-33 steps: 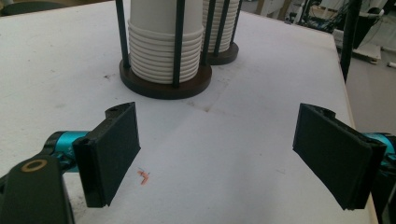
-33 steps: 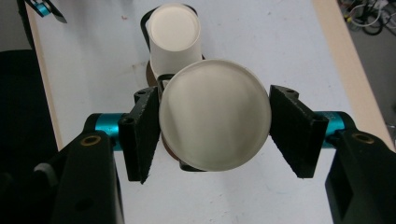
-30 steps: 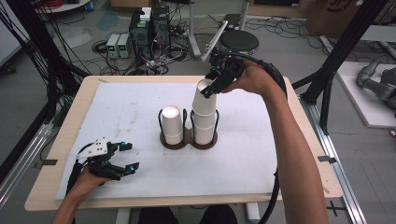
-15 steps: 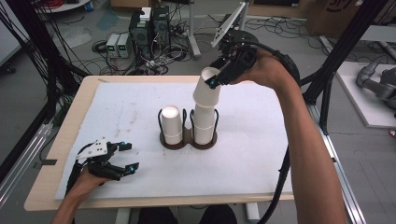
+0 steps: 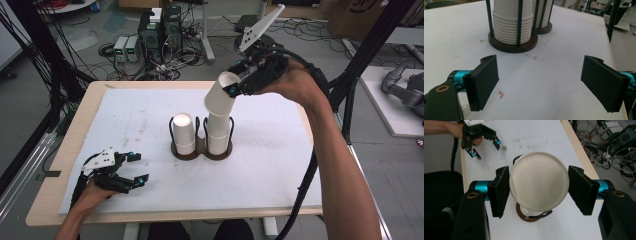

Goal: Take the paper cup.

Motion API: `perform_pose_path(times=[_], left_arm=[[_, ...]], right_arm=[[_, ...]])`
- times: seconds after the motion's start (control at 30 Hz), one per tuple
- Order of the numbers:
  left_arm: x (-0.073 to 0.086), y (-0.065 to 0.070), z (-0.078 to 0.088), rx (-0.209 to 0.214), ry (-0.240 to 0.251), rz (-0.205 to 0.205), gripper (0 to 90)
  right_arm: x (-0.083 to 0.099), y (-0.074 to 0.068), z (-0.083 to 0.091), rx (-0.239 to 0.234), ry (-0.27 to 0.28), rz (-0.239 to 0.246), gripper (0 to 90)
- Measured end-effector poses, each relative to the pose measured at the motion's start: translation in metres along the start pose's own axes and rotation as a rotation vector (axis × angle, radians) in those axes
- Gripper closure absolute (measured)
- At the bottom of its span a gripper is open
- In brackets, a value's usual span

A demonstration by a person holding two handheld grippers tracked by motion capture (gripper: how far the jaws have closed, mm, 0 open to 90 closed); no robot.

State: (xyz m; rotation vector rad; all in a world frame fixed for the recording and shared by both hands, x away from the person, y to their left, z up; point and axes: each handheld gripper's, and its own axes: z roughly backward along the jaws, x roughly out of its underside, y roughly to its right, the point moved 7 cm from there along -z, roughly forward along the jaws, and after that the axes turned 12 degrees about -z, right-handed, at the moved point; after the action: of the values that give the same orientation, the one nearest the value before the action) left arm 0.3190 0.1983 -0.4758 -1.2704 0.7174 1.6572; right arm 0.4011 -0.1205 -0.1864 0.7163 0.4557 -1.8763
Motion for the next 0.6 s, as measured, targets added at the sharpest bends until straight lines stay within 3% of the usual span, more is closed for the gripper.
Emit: perform_pose_path(times=[0.13,0.23,0.6], left_arm=[[0.000,0.000,0.000,-0.003,-0.001,-0.001,14.5],[0.000,0.000,0.000,-0.002,-0.004,-0.005,14.5],[0.000,0.000,0.000,-0.004,-0.008,-0.008,14.5]], right_arm=[[0.009,-0.009,0.002,-0.017,0.069,-0.007,37.8],[0.014,-0.013,0.000,-0.014,0.086,-0.002,37.8],[0.054,-0.041,-0.023,-0.094,0.179,-0.024,37.8]])
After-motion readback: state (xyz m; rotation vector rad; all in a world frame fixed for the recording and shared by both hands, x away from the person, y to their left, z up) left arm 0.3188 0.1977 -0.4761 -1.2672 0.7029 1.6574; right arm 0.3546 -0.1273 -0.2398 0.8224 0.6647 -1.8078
